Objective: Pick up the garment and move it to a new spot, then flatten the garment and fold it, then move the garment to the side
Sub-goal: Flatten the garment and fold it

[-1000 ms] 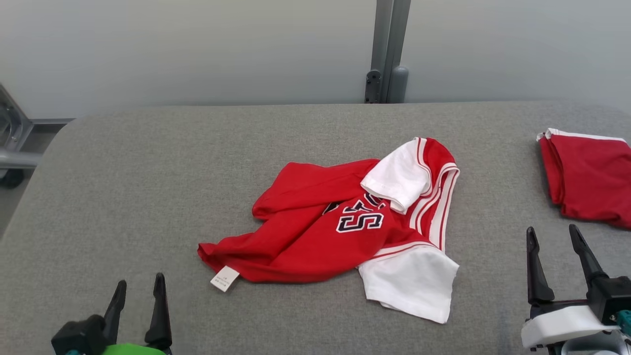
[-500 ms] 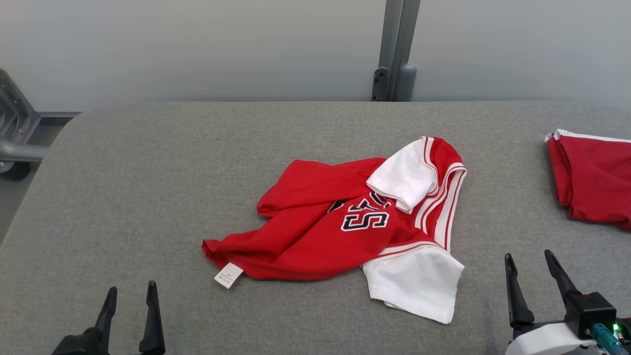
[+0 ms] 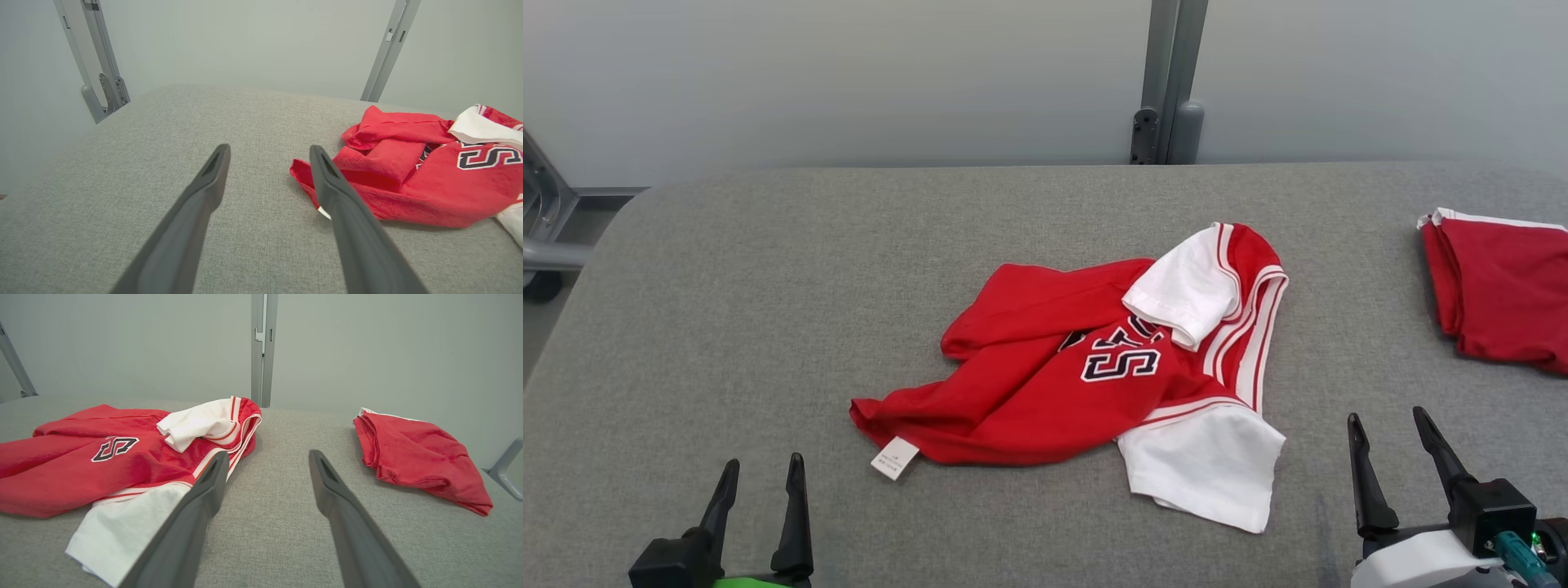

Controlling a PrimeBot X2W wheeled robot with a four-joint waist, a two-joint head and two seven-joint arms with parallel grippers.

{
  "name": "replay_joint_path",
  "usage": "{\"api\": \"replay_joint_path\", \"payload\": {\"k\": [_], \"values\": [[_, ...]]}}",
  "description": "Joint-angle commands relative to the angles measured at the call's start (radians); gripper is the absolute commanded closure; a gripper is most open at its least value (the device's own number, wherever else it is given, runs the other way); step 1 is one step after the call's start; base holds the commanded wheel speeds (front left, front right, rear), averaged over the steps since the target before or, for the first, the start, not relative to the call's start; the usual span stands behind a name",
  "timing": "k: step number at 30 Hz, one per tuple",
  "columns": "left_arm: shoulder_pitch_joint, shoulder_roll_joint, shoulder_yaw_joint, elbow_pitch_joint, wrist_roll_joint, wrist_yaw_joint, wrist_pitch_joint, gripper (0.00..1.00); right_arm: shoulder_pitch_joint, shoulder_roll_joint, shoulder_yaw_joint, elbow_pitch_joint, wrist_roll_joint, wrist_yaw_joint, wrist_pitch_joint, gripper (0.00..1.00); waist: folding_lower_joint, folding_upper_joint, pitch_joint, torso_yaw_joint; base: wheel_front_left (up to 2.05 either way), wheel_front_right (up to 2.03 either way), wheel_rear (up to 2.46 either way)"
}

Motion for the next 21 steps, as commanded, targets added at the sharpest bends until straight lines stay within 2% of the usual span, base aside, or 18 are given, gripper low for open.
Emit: {"api": "replay_joint_path", "payload": {"k": [1,9,21], "values": [[-0.017,-0.005,0.002,0.001,0.004,-0.004,0.000,0.00,-0.009,-0.001,0.001,-0.003,0.005,0.000,-0.003,0.00,0.0000,-0.0001,-0.001,-0.002,0.00,0.00,0.00],[-0.018,0.020,-0.059,-0.009,-0.039,-0.007,0.000,0.00,-0.008,-0.001,0.005,-0.008,0.008,0.000,-0.003,0.00,0.0000,-0.0001,-0.003,-0.006,0.00,0.00,0.00],[-0.026,0.037,-0.089,-0.007,-0.066,-0.007,0.000,0.00,-0.012,-0.001,0.001,-0.004,0.010,0.000,-0.003,0.00,0.0000,-0.0001,-0.006,-0.003,0.00,0.00,0.00]]}}
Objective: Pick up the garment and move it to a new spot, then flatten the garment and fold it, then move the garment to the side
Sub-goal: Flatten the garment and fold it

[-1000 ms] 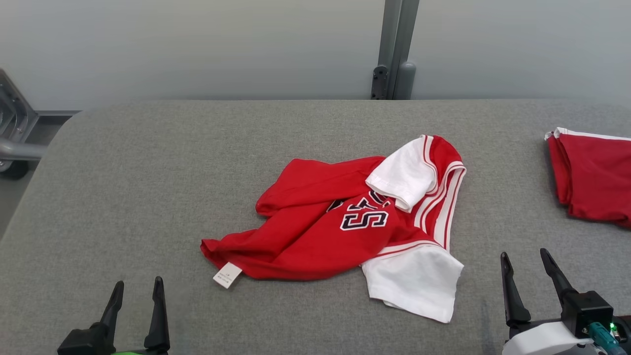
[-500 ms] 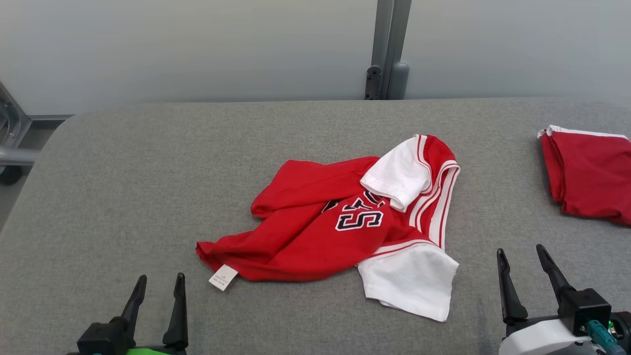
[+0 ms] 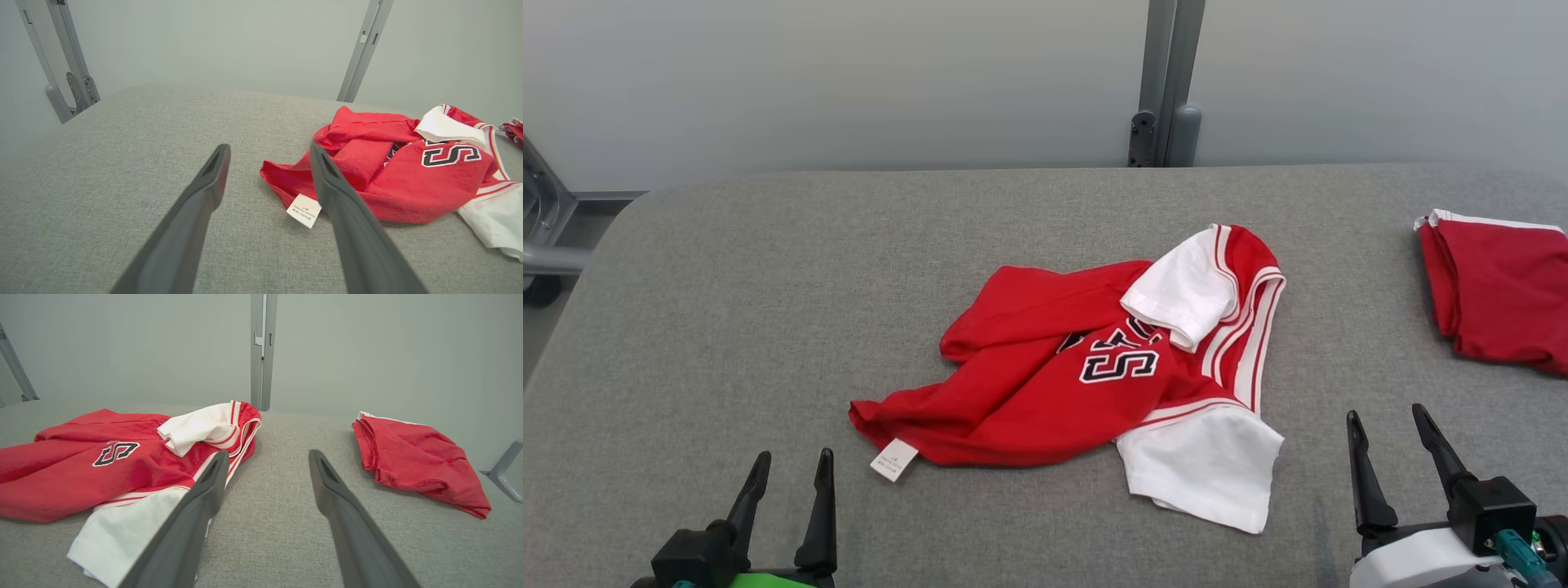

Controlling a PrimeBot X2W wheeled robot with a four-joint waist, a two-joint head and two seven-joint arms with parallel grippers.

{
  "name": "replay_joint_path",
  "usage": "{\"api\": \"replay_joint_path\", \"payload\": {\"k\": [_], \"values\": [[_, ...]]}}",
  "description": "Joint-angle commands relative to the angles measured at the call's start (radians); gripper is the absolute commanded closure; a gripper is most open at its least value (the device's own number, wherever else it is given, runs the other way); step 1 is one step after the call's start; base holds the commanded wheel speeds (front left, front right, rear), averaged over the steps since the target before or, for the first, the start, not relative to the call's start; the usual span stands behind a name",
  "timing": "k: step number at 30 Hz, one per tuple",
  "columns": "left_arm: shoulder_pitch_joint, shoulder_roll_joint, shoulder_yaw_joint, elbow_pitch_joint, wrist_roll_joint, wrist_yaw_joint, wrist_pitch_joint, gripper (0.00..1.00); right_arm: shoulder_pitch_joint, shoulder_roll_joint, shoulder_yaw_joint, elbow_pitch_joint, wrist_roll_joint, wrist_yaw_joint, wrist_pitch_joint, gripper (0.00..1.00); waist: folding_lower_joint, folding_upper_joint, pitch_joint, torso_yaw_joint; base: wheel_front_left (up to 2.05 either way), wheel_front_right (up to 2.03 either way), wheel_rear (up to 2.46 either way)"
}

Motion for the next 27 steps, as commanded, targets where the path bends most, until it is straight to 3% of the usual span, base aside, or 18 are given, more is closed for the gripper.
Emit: {"api": "replay_joint_path", "payload": {"k": [1,9,16,27], "values": [[-0.015,0.008,-0.001,-0.003,-0.005,-0.003,0.000,0.00,-0.009,-0.001,0.000,0.001,0.006,0.000,-0.003,0.00,0.0000,0.0000,-0.001,0.000,0.00,0.00,0.00],[0.003,0.017,-0.037,0.000,-0.021,-0.003,0.000,0.00,0.004,-0.001,0.022,-0.026,0.012,0.000,-0.003,0.00,0.0000,0.0000,-0.004,-0.003,0.00,0.00,0.00],[-0.051,0.056,-0.116,0.159,-0.076,-0.003,0.048,0.00,-0.017,-0.010,0.147,0.201,0.008,-0.001,0.072,0.00,0.0000,0.0000,0.032,0.000,0.00,0.00,0.00],[-0.205,0.083,-0.206,0.257,-0.159,-0.003,0.102,0.00,-0.128,-0.005,0.222,0.311,0.030,-0.001,0.182,0.00,0.0000,0.0000,0.128,0.017,0.00,0.00,0.00]]}}
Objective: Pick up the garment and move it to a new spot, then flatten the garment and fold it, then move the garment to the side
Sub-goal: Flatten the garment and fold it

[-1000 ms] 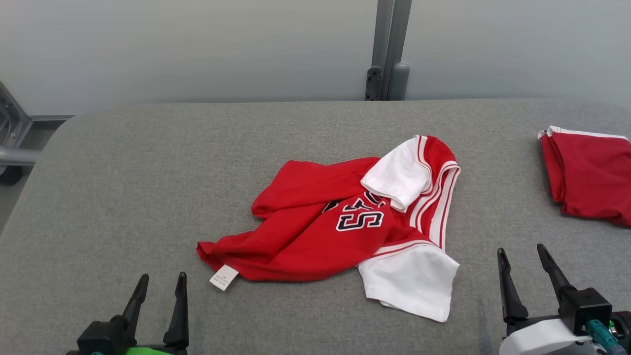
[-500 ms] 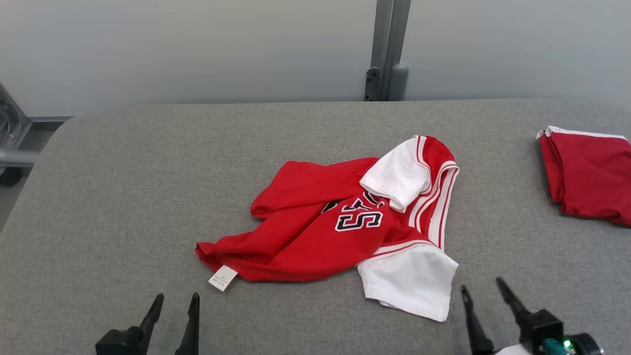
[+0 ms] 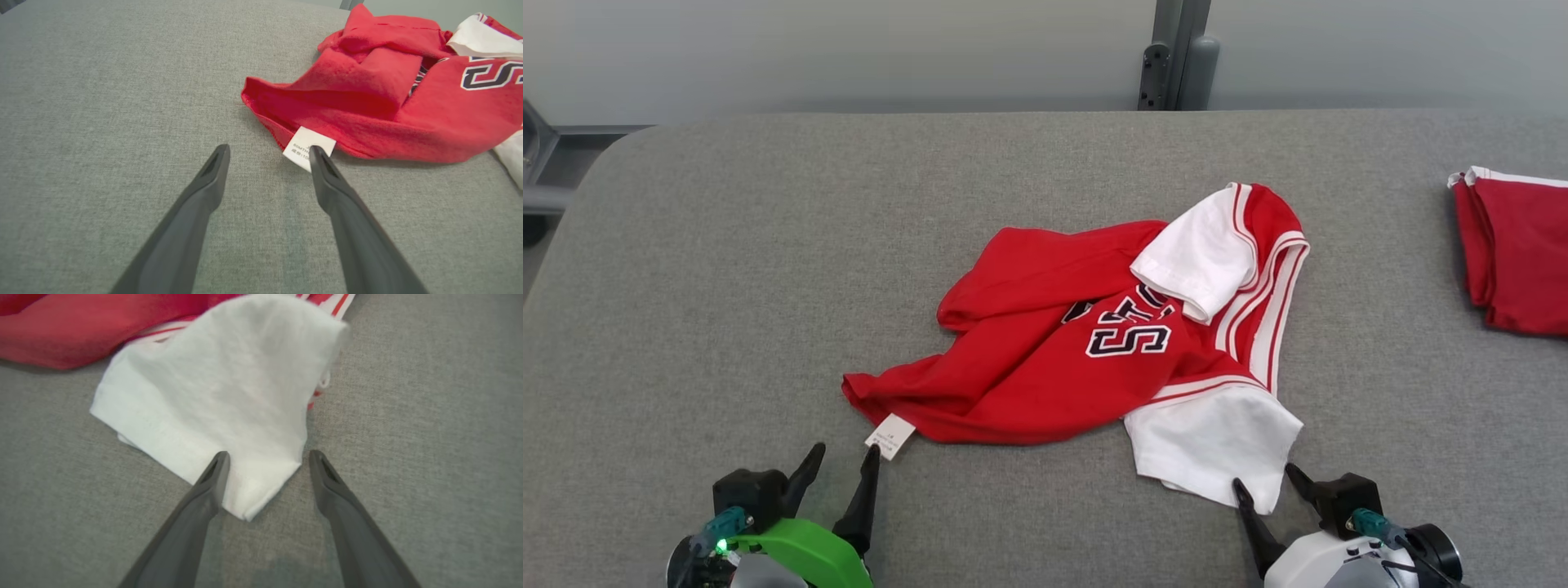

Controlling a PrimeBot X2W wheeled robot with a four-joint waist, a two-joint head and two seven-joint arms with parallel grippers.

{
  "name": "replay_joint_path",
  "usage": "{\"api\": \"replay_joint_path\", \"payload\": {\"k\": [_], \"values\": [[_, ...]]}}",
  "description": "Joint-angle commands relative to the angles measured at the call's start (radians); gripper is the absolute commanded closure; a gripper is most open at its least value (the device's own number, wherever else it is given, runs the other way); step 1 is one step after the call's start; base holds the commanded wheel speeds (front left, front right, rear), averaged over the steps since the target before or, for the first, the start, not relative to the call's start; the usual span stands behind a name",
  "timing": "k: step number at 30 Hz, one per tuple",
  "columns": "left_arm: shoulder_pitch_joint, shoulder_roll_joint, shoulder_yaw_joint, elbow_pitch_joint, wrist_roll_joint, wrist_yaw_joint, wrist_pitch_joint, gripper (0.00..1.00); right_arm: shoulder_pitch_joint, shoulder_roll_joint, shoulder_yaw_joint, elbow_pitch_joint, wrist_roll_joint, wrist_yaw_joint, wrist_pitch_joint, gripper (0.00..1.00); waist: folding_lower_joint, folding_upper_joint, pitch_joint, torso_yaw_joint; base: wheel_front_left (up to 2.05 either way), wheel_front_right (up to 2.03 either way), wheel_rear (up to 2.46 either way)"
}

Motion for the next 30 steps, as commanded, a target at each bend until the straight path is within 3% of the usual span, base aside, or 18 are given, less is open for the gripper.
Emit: {"api": "replay_joint_path", "payload": {"k": [1,23,24,25,26,27,28,30], "values": [[-0.024,0.009,-0.006,0.013,-0.017,-0.003,0.008,0.00,-0.012,-0.003,0.007,0.012,0.002,-0.001,0.006,0.00,0.0000,0.0000,0.024,0.008,0.00,0.00,0.00],[-0.204,0.008,-0.101,0.146,-0.113,-0.003,0.000,0.00,-0.068,0.001,0.061,0.067,0.021,-0.001,0.030,0.00,0.0000,0.0000,0.123,-0.002,0.00,0.00,0.00],[-0.211,0.011,-0.112,0.155,-0.113,-0.003,0.000,0.11,-0.069,0.002,0.077,0.076,0.033,0.000,0.041,0.00,0.0000,0.0000,0.126,-0.003,0.00,0.00,0.00],[-0.215,0.013,-0.115,0.168,-0.118,-0.003,0.002,0.75,-0.069,0.005,0.097,0.086,0.048,0.003,0.055,0.00,0.0000,0.0000,0.128,-0.005,0.00,0.00,0.00],[-0.215,0.012,-0.125,0.177,-0.126,-0.003,0.009,1.00,-0.070,0.008,0.118,0.097,0.058,0.005,0.069,0.25,0.0000,0.0000,0.129,-0.007,0.00,0.00,0.00],[-0.217,0.012,-0.137,0.179,-0.136,-0.003,0.009,1.00,-0.074,0.007,0.134,0.101,0.070,0.006,0.068,0.77,0.0000,0.0000,0.130,-0.008,0.00,0.00,0.00],[-0.217,0.014,-0.143,0.183,-0.143,-0.003,0.004,1.00,-0.078,0.007,0.140,0.104,0.092,0.006,0.065,1.00,0.0000,0.0000,0.130,-0.009,0.00,0.00,0.00],[-0.212,0.025,-0.152,0.176,-0.163,-0.003,-0.012,1.00,-0.085,-0.001,0.159,0.096,0.140,0.005,0.055,1.00,0.0000,0.0000,0.125,-0.010,0.00,0.00,0.00]]}}
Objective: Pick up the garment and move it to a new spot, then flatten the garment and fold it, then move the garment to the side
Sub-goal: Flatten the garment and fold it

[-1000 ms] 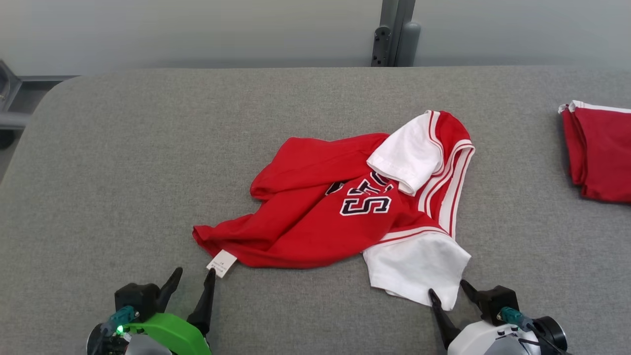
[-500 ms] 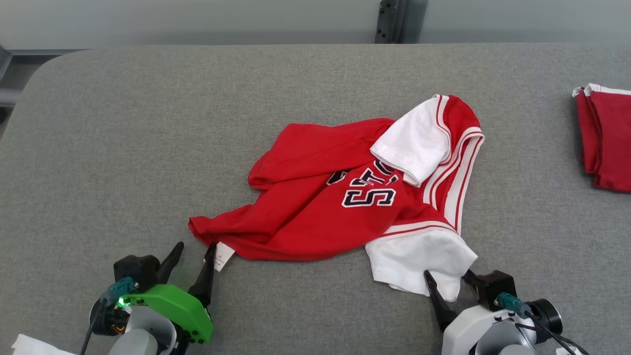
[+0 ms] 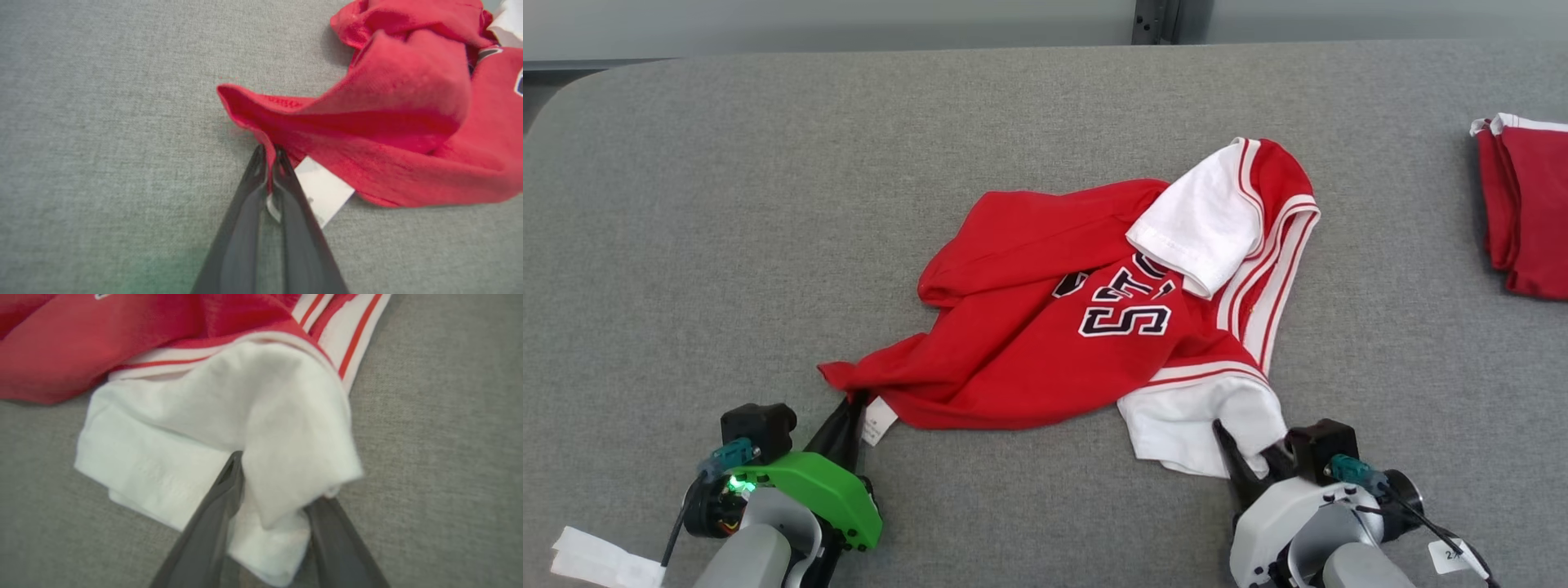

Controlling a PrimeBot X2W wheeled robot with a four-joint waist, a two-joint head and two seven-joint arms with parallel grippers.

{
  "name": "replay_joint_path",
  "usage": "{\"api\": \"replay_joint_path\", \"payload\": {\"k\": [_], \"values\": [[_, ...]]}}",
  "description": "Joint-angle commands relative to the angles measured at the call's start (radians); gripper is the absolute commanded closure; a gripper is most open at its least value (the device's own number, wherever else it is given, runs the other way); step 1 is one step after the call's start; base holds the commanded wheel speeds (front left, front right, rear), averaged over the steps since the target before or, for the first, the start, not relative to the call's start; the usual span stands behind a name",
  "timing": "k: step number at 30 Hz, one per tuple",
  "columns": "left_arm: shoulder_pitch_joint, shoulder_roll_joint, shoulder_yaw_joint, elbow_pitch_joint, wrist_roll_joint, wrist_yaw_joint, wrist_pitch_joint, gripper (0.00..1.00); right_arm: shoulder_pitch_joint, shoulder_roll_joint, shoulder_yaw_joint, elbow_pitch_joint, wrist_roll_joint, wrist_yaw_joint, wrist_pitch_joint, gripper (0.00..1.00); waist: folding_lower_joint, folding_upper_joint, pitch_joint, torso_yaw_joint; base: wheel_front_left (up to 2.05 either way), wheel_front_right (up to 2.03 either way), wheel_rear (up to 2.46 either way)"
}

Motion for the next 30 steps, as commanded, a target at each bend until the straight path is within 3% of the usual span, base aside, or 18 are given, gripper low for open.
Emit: {"api": "replay_joint_path", "payload": {"k": [1,5,8,12,16,22,30], "values": [[0.006,0.013,-0.004,-0.006,-0.024,-0.003,-0.011,1.00,0.033,0.012,0.035,0.048,0.045,0.012,0.033,1.00,0.0000,0.0000,-0.009,-0.002,0.00,0.00,0.00],[0.068,0.044,-0.015,-0.109,-0.127,-0.003,0.011,1.00,0.041,-0.032,0.040,-0.083,0.226,0.007,0.015,1.00,0.0000,0.0000,-0.041,-0.013,0.00,0.00,0.00],[0.148,0.115,-0.007,-0.267,-0.213,-0.003,0.081,1.00,0.067,-0.113,0.026,-0.272,0.401,0.007,0.036,1.00,0.0000,0.0000,-0.067,-0.023,0.00,0.00,0.00],[0.276,0.212,0.024,-0.576,-0.321,0.007,0.205,1.00,0.129,-0.227,-0.039,-0.547,0.605,0.007,0.093,1.00,0.0000,0.0000,-0.103,-0.032,0.00,0.00,0.00],[0.387,0.283,0.070,-0.906,-0.454,0.029,0.300,1.00,0.158,-0.292,-0.161,-0.737,0.754,0.007,0.131,1.00,0.0000,0.0000,-0.132,-0.036,0.00,0.00,0.00],[0.494,0.334,0.123,-1.257,-0.632,0.063,0.373,1.00,0.147,-0.326,-0.370,-0.916,0.924,0.007,0.165,1.00,0.0000,0.0000,-0.170,-0.035,0.00,0.00,0.00],[0.535,0.351,0.144,-1.503,-0.777,0.045,0.400,1.00,0.066,-0.364,-0.566,-0.974,1.031,0.007,0.245,1.00,0.0000,0.0000,-0.201,-0.032,0.00,0.00,0.00]]}}
